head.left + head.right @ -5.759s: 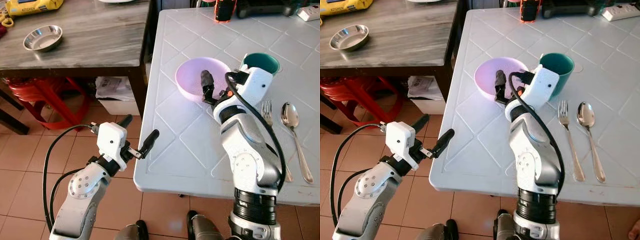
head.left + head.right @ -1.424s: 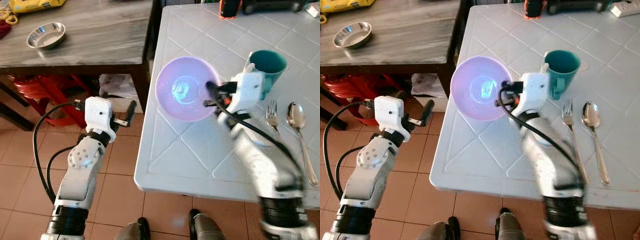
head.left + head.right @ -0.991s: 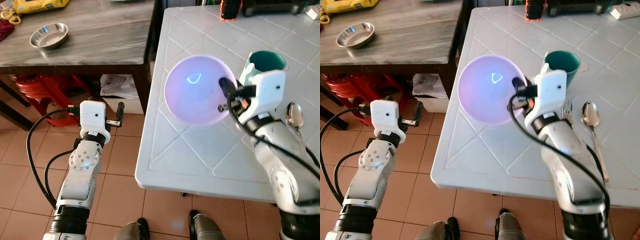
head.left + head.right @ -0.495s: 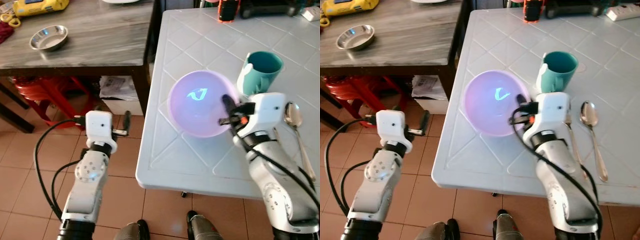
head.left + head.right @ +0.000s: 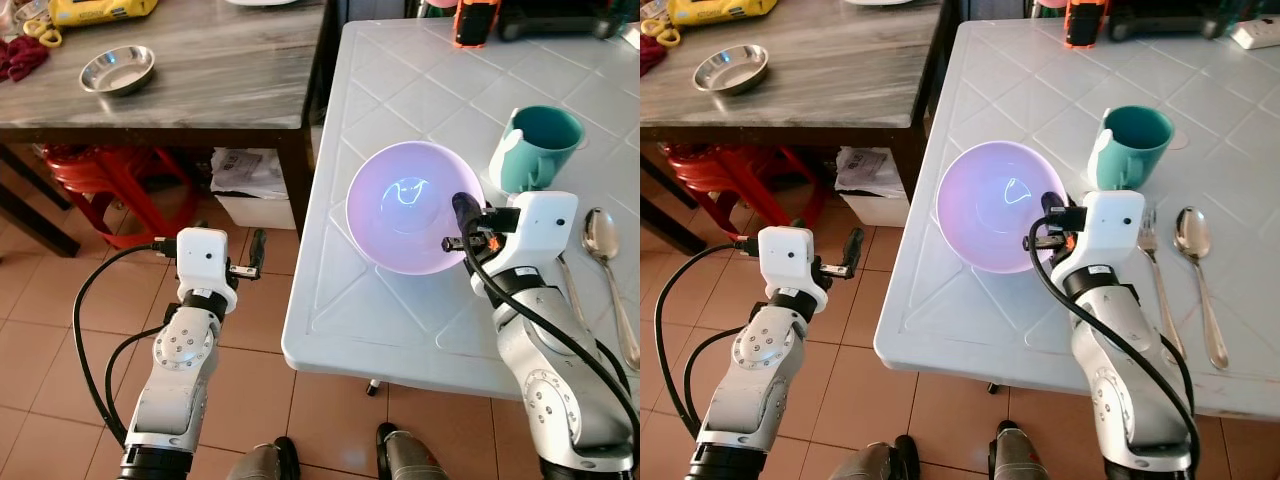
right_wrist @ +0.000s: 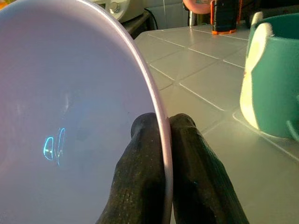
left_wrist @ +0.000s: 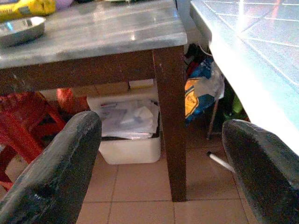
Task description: Setting the table
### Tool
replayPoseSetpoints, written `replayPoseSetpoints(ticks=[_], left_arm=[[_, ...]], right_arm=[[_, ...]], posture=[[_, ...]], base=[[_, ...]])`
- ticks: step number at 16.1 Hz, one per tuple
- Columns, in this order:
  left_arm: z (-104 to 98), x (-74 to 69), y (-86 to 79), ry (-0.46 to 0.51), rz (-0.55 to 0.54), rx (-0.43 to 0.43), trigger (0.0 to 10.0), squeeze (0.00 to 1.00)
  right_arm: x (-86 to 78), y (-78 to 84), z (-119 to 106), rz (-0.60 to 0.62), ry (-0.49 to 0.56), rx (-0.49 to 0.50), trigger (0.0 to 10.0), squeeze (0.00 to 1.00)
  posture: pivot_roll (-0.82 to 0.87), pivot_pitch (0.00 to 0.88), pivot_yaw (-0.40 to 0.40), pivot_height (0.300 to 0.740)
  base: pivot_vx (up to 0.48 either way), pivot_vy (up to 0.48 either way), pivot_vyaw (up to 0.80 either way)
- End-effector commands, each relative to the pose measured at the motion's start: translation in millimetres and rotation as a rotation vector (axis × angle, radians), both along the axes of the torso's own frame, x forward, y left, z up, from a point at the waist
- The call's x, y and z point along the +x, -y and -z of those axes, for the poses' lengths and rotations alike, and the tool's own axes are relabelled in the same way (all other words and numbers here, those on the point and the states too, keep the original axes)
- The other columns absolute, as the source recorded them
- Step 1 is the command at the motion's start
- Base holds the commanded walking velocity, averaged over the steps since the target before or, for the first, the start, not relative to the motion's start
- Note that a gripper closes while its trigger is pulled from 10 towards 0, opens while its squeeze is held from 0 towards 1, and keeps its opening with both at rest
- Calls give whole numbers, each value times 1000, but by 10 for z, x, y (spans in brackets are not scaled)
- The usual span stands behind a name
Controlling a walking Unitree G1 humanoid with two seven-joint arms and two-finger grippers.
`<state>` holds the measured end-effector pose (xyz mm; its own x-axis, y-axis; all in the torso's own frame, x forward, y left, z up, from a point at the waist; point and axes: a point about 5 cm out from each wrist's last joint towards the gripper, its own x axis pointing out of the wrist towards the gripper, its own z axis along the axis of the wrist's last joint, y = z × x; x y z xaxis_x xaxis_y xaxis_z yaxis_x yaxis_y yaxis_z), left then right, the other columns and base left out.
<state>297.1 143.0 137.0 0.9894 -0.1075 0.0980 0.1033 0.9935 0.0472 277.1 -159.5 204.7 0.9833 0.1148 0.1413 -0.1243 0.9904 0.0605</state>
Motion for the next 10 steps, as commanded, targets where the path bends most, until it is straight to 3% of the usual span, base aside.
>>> replayPoseSetpoints(ticks=[1,6,10], left_arm=[[48,-38,-3,-26,10,5,10000,0],[53,-51,33,-38,30,1,10000,0],[63,-60,49,-53,52,-14,10000,0]], right_arm=[[-17,-30,-35,-3,23,0,10000,0],[-18,-13,-23,16,16,3,10000,0],[-22,-22,-19,15,14,5,10000,0]], posture=[[-162,204,105,740],[-169,211,103,740],[-169,214,104,740]], base=[[0,0,0],[0,0,0],[0,272,0]])
